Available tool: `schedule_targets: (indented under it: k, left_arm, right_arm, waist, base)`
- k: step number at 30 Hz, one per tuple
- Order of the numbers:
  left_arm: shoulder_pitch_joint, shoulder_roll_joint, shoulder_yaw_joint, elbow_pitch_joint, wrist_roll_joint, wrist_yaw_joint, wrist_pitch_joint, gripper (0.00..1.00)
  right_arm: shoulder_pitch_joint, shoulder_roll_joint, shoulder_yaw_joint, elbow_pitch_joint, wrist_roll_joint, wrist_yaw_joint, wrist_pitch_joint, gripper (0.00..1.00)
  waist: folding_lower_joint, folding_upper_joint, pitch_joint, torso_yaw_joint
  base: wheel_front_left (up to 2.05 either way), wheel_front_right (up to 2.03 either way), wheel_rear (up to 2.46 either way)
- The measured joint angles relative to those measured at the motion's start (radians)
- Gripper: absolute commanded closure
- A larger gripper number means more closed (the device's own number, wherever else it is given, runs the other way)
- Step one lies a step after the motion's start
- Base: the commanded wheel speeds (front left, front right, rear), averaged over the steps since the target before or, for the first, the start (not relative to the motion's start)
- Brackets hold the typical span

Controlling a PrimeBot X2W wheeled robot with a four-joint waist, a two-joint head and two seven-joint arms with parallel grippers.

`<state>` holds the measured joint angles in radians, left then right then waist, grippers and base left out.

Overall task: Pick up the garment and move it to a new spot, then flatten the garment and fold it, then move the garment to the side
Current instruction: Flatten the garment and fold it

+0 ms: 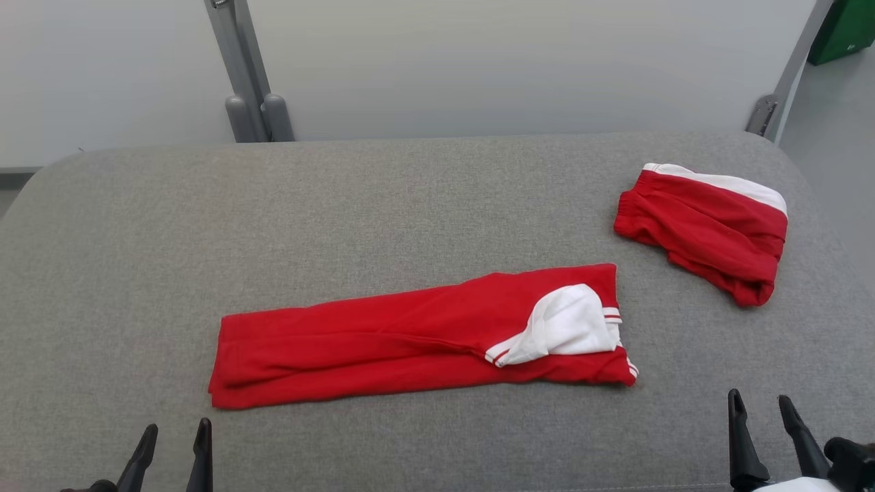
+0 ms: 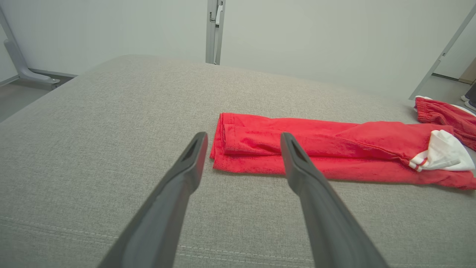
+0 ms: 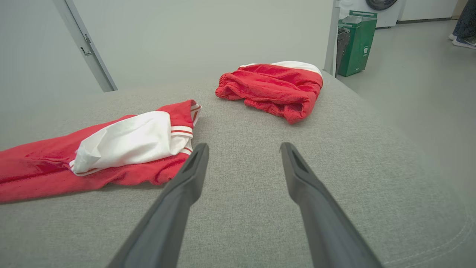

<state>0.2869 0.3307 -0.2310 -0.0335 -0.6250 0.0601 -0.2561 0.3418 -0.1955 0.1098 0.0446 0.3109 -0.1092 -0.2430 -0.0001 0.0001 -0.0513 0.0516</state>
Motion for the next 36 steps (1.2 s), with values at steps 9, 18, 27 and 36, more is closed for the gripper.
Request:
schedule_targets:
  k: [9, 18, 27, 36]
  left_arm:
    - [0.030, -0.036, 0.012, -0.027, 0.026, -0.021, 0.000, 0.00]
    - [0.032, -0.043, 0.010, -0.056, 0.053, -0.051, 0.000, 0.00]
    - [0.029, -0.057, -0.009, -0.077, 0.081, -0.080, 0.000, 0.00]
    - [-0.004, -0.074, -0.030, -0.076, 0.093, -0.104, 0.000, 0.00]
  right_arm:
    - [0.016, 0.218, -0.017, 0.023, 0.399, 0.063, 0.012, 0.00]
    - [-0.037, 0.175, -0.023, 0.113, 0.736, 0.092, 0.132, 0.00]
    - [-0.163, 0.162, 0.048, 0.142, 0.955, 0.090, 0.140, 0.00]
    - [-0.250, 0.159, 0.080, 0.212, 1.091, 0.090, 0.098, 0.00]
  waist:
    - [0.0000, 0.0000, 0.012, -0.011]
    - [0.0000, 0.0000, 0.053, 0.004]
    - [0.0000, 0.0000, 0.107, 0.046]
    - [0.0000, 0.0000, 0.162, 0.097]
  base:
    - [0.00, 0.00, 0.00]
    - [0.00, 0.00, 0.00]
    - [0.00, 0.00, 0.00]
    - [0.00, 0.00, 0.00]
